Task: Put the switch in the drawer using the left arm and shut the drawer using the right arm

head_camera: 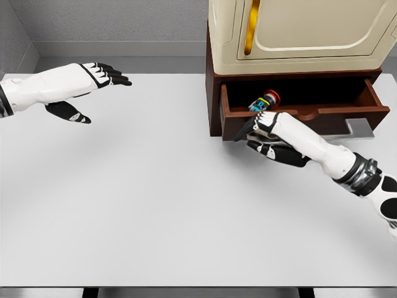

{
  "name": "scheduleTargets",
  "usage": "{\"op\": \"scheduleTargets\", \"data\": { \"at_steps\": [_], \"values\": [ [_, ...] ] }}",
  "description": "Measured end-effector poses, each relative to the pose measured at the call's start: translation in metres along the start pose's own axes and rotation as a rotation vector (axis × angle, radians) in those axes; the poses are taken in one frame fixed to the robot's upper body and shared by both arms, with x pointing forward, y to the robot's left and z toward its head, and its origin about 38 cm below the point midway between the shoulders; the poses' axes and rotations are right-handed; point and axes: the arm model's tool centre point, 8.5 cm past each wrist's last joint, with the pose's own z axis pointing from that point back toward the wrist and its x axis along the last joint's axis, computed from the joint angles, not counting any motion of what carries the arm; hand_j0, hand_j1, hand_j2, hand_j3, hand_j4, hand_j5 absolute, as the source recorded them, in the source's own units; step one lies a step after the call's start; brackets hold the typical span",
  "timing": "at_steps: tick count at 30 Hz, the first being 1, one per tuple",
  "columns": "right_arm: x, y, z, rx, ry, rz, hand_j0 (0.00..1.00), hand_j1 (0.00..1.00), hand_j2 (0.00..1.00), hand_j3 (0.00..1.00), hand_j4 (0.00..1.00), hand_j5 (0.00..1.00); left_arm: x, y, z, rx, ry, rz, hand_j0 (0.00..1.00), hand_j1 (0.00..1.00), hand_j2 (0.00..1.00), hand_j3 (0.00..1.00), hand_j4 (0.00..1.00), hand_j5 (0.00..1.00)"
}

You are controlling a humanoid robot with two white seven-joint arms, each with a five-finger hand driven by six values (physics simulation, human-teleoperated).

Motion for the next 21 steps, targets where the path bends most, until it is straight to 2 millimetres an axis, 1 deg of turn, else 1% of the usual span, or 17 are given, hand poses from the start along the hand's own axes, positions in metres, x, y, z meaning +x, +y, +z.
{"op": "scheduleTargets", "data": {
  "at_steps": [3,9,12,15,17,21],
  "values": [
    [0.001,-0.008,-0.004,-0.013,-0.011,0.009,0.54,0.54,0.54,0.54,0.54,0.54,-0.001,0.001,0.002,0.002,0.004,-0.003,1.0,1.0,1.0,1.0,1.0,1.0],
    [0.003,-0.016,-0.008,-0.023,-0.023,0.021,0.53,0.53,0.53,0.53,0.53,0.53,-0.001,0.003,0.005,0.004,0.008,-0.006,1.0,1.0,1.0,1.0,1.0,1.0],
    [0.014,-0.018,-0.011,-0.021,-0.055,0.03,0.52,0.52,0.52,0.52,0.52,0.52,-0.001,0.003,0.005,0.004,0.008,-0.007,1.0,1.0,1.0,1.0,1.0,1.0],
    [0.019,-0.016,-0.013,-0.015,-0.071,0.029,0.52,0.52,0.52,0.52,0.52,0.52,-0.001,0.002,0.006,0.001,0.01,-0.006,1.0,1.0,1.0,1.0,1.0,1.0],
    [0.021,-0.012,-0.015,-0.006,-0.079,0.02,0.52,0.52,0.52,0.52,0.52,0.52,-0.002,0.0,0.008,-0.003,0.013,-0.004,1.0,1.0,1.0,1.0,1.0,1.0],
    [0.023,0.007,-0.018,0.031,-0.09,-0.015,0.52,0.52,0.52,0.52,0.52,0.52,-0.003,0.0,0.009,-0.004,0.016,-0.005,1.0,1.0,1.0,1.0,1.0,1.0]
  ]
}}
